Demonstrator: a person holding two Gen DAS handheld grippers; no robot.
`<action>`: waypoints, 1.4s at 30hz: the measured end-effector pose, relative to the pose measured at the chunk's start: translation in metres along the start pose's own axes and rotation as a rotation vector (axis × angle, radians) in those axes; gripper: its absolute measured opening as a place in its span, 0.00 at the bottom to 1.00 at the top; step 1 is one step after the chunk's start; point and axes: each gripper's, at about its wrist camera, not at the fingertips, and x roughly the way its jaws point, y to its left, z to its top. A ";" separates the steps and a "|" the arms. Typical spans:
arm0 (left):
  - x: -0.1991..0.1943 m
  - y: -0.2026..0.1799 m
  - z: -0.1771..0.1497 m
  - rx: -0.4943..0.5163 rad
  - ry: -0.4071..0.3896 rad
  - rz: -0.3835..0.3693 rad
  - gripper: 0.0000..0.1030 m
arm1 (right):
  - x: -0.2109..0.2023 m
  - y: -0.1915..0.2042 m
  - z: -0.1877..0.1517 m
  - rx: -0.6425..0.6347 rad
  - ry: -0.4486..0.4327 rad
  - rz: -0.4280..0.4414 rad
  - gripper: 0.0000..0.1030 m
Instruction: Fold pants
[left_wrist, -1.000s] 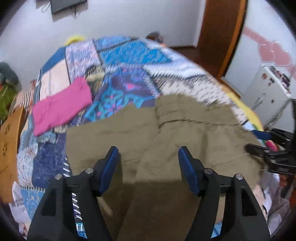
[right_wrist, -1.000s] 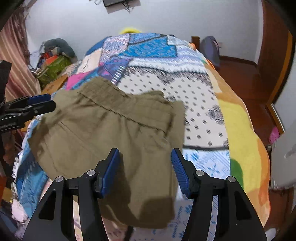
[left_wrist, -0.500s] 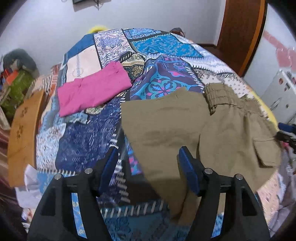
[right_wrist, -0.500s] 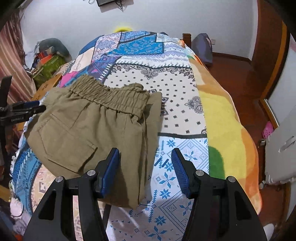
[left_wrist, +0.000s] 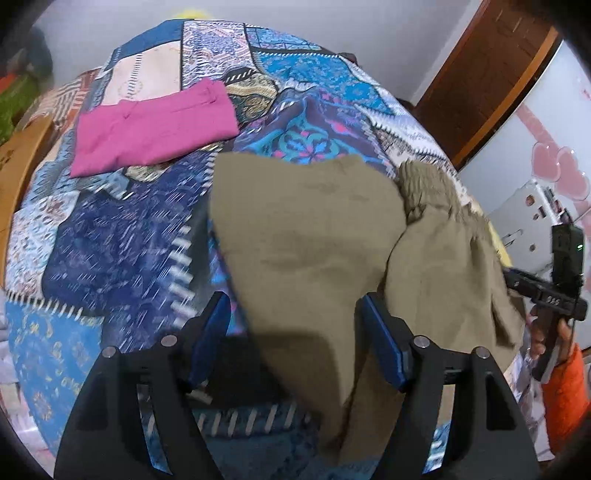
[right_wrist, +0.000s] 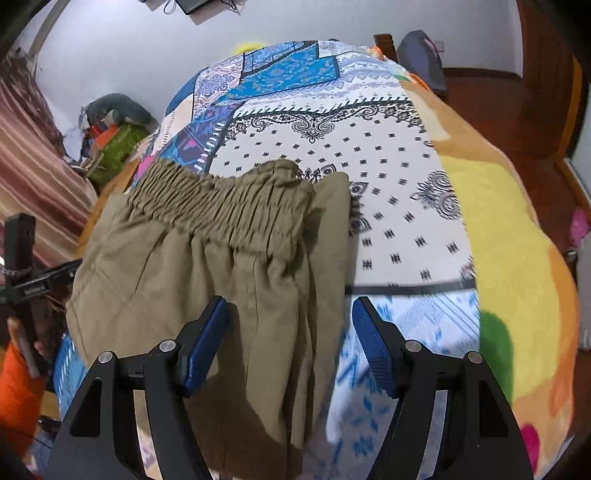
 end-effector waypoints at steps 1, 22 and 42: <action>0.000 0.000 0.002 -0.005 0.000 -0.016 0.70 | 0.002 -0.002 0.002 0.005 0.003 0.015 0.65; 0.007 -0.016 0.010 0.040 0.010 -0.055 0.52 | 0.000 -0.001 -0.005 0.031 0.003 0.091 0.38; -0.052 -0.086 0.029 0.345 -0.170 0.217 0.04 | -0.044 0.053 0.040 -0.196 -0.123 -0.026 0.09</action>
